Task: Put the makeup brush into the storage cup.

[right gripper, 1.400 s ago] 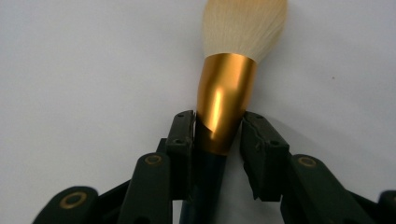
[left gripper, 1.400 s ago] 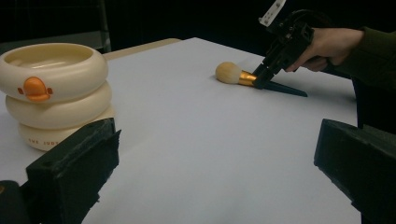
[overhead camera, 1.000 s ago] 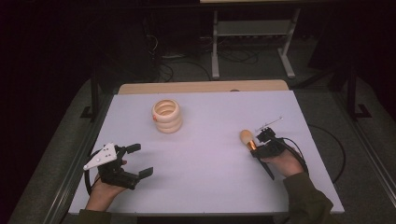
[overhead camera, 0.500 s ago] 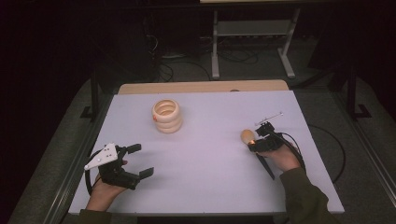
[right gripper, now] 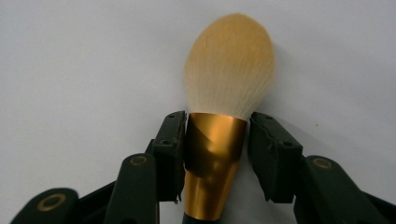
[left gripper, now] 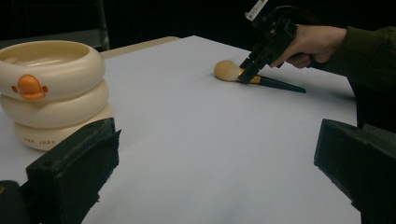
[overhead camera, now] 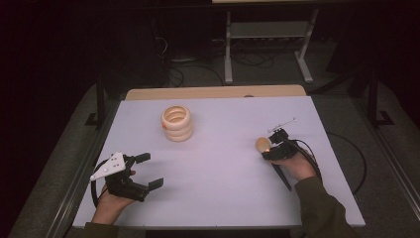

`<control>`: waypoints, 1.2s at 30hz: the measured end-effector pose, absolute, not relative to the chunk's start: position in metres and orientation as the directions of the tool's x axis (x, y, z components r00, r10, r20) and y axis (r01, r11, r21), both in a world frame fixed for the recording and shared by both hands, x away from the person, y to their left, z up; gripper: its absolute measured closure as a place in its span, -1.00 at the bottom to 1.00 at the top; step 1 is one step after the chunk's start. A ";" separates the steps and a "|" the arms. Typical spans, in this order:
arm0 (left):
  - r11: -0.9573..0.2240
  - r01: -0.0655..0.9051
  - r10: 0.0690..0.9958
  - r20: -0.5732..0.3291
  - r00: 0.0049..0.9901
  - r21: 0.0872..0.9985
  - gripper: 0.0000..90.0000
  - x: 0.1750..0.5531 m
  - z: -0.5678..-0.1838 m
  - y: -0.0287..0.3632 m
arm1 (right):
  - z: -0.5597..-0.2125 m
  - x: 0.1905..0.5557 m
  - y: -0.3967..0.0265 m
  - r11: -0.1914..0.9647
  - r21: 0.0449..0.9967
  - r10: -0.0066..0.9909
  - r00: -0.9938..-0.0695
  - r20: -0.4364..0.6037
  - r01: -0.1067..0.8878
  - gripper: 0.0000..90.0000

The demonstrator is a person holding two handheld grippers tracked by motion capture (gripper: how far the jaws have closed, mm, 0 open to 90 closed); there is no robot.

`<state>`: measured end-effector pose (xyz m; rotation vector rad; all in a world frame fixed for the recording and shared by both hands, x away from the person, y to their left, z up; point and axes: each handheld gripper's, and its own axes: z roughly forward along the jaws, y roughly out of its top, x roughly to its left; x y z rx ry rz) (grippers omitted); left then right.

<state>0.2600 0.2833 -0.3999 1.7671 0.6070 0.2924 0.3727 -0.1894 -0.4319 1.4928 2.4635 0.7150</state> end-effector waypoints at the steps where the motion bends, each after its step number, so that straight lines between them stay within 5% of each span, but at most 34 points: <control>1: -0.179 0.247 0.540 -0.115 0.834 0.952 -1.00 0.260 -0.400 0.283 | -0.432 0.372 -0.188 0.382 0.478 0.872 -0.479 0.096 0.791 0.24; 25: -0.179 0.253 0.539 -0.120 0.833 0.951 -1.00 0.260 -0.401 0.282 | -0.429 0.377 -0.186 0.412 0.444 0.868 -0.491 0.076 0.796 0.37; 36: -0.182 0.253 0.541 -0.118 0.832 0.950 -1.00 0.261 -0.401 0.283 | -0.422 0.374 -0.192 0.376 0.503 0.863 -0.492 0.117 0.778 0.37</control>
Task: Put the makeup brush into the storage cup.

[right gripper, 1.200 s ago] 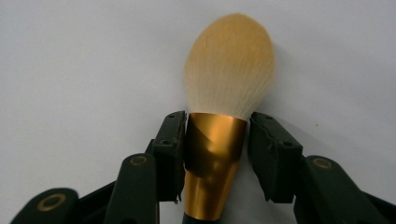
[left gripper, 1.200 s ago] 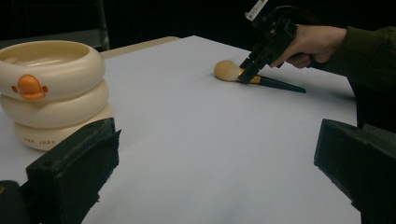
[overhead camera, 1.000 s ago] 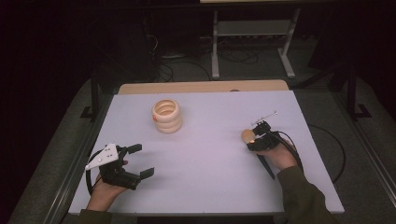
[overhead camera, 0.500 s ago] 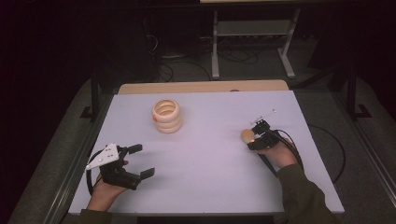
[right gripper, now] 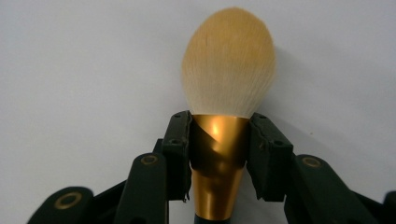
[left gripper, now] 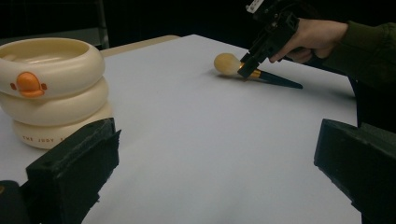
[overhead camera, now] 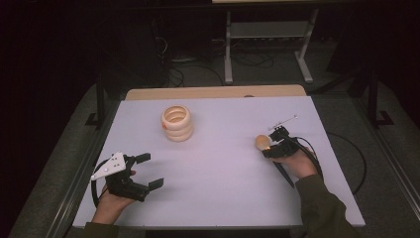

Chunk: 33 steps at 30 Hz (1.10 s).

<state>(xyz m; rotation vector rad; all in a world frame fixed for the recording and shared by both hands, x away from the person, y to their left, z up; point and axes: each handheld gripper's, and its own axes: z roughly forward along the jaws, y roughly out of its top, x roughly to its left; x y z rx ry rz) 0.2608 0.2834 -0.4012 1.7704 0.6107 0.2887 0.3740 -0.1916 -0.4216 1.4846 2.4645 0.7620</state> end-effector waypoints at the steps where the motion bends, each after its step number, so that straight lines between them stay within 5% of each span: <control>1: -0.182 0.251 0.541 -0.117 0.833 0.951 -1.00 0.261 -0.401 0.283 | -0.420 0.373 -0.192 0.372 0.515 0.860 -0.495 0.122 0.772 0.37; 33: -0.177 0.244 0.543 -0.113 0.832 0.953 -1.00 0.260 -0.400 0.284 | -0.387 0.356 -0.205 0.262 0.699 0.808 -0.547 0.218 0.665 0.38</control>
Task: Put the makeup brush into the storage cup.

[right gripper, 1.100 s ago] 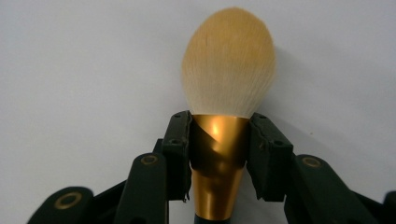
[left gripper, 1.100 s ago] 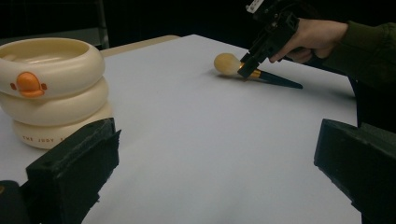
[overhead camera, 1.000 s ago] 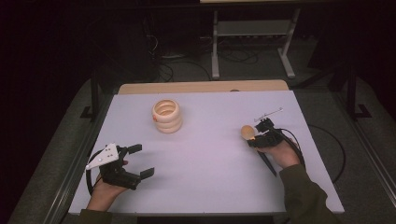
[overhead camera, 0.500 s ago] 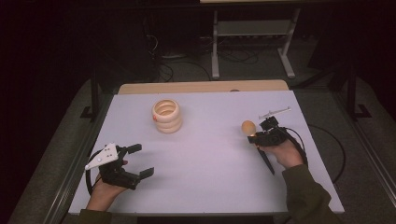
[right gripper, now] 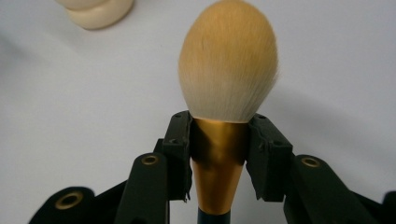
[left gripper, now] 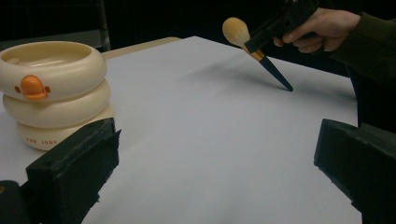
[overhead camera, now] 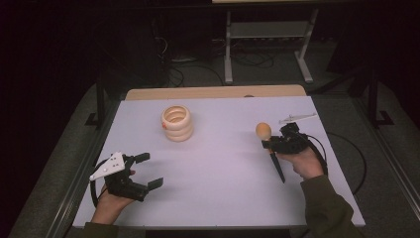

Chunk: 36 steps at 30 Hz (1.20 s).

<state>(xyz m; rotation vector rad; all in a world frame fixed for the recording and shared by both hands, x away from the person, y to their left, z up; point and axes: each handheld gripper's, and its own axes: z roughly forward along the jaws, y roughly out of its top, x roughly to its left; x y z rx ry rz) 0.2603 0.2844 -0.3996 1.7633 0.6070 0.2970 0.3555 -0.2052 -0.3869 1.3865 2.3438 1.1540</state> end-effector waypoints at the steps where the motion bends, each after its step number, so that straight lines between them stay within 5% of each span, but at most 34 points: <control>1: -0.177 0.244 0.543 -0.113 0.832 0.953 -1.00 0.260 -0.400 0.284 | -0.387 0.356 -0.205 0.262 0.699 0.808 -0.547 0.218 0.665 0.38; 36: -0.159 0.237 0.499 -0.129 0.857 0.958 -1.00 0.271 -0.396 0.269 | -0.351 0.351 -0.194 0.165 0.865 0.684 -0.686 0.246 0.474 0.39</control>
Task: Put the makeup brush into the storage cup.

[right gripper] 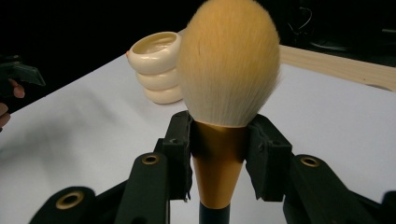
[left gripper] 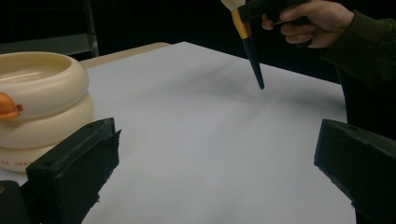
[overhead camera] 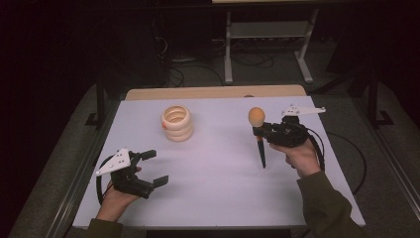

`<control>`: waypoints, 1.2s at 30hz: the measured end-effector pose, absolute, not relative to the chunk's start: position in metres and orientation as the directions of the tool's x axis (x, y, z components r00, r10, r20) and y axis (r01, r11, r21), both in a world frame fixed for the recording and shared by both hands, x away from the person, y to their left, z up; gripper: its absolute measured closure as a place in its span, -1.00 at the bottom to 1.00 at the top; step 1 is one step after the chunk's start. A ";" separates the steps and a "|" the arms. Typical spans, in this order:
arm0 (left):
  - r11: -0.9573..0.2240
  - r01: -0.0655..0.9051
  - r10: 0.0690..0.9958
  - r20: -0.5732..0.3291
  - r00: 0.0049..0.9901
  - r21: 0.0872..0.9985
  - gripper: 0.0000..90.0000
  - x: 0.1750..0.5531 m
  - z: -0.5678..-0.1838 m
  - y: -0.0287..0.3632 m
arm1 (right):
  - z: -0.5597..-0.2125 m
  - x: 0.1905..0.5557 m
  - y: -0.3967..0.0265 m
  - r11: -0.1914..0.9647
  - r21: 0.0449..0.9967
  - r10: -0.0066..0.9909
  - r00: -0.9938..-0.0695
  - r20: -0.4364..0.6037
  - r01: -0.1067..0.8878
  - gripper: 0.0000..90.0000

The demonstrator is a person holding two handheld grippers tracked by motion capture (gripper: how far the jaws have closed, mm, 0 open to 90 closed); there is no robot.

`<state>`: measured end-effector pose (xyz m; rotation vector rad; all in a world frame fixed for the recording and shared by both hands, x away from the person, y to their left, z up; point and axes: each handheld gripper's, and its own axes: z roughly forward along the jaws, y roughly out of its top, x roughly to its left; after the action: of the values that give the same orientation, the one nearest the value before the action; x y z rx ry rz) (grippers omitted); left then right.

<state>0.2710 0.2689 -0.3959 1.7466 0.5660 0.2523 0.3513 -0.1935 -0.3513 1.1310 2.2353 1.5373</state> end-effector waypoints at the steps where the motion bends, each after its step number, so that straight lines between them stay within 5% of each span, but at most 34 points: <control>1: -0.154 0.239 0.495 -0.135 0.859 0.959 -1.00 0.272 -0.395 0.267 | -0.351 0.352 -0.193 0.163 0.869 0.682 -0.690 0.242 0.467 0.39; 36: -0.162 0.159 0.394 -0.084 0.915 0.974 -1.00 0.311 -0.369 0.198 | -0.338 0.341 -0.166 0.134 0.912 0.610 -0.757 0.233 0.388 0.39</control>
<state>0.3110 0.1983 -0.3691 1.7382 0.4206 0.2178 0.3406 -0.1656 -0.3381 0.9895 2.2094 1.6781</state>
